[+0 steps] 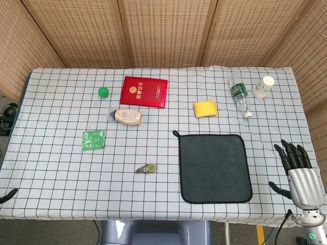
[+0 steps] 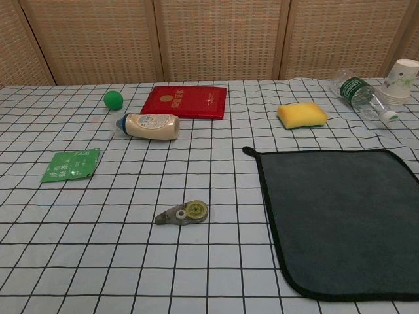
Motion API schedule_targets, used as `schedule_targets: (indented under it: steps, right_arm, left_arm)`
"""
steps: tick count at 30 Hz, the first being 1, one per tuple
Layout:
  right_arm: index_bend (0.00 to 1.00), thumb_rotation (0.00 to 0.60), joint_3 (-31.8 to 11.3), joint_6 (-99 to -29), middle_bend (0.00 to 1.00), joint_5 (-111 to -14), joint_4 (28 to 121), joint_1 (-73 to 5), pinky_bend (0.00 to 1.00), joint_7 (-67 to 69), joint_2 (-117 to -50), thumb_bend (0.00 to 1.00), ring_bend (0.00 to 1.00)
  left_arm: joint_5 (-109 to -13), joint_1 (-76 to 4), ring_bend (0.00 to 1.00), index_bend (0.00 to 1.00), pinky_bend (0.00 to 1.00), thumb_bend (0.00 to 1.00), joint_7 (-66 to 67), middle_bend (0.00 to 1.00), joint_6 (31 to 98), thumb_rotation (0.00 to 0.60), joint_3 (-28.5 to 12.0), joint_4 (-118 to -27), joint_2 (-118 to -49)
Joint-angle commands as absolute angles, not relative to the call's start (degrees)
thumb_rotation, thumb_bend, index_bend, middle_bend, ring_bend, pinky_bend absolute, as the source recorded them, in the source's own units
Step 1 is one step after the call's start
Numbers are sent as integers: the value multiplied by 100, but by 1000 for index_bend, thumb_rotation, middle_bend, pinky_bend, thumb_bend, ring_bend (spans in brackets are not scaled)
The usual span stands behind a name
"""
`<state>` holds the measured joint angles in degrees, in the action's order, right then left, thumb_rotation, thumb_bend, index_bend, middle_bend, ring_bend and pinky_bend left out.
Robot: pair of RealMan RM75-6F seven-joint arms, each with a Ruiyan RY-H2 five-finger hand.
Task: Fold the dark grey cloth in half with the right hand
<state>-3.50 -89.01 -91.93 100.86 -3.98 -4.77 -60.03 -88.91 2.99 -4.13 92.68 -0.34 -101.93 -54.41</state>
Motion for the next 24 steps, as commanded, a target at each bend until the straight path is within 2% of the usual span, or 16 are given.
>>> schedule_targets:
  steps: [1,5,9,14,17,20,24]
  right_arm:
    - [0,600,-335,-8890,0,-9211,10091,-398,0,-446,-5980,0,0]
    - [13,600,-252,-8763,0,-9262,10070,-420,0,-420,-5914,0,0]
    - [65,600,-41,-8293,0,-9378,10065,-560,0,-438,-5811,0,0]
    - [204,600,313,-7429,0,-9806,9873,-953,0,-177,-5924,0,0]
    - [339,600,393,-7113,0,-9970,9723,-1152,0,-95,-6084,3,0]
    - [416,600,396,-6915,0,-10071,9694,-1327,0,27,-6238,93,0]
    - [443,600,365,-6695,0,-10194,9585,-1535,0,-123,-6517,235,0]
  left_arm:
    - [-8896,304,0,0,0,0,-408,0,9278,600,-33,-10193,-5442]
    - [-8897,304,0,0,0,0,-382,0,9267,600,-27,-10217,-5451]
    - [-8907,294,0,0,0,0,-333,0,9260,600,-30,-10256,-5455]
    - [-8825,249,0,0,0,0,-265,0,9176,600,-63,-10271,-5470]
    - [-8756,218,0,0,0,0,-225,0,9113,600,-86,-10266,-5479]
    - [-8679,192,0,0,0,0,-203,0,9058,600,-111,-10264,-5487]
    - [-8566,140,0,0,0,0,-141,0,8949,600,-144,-10252,-5511]
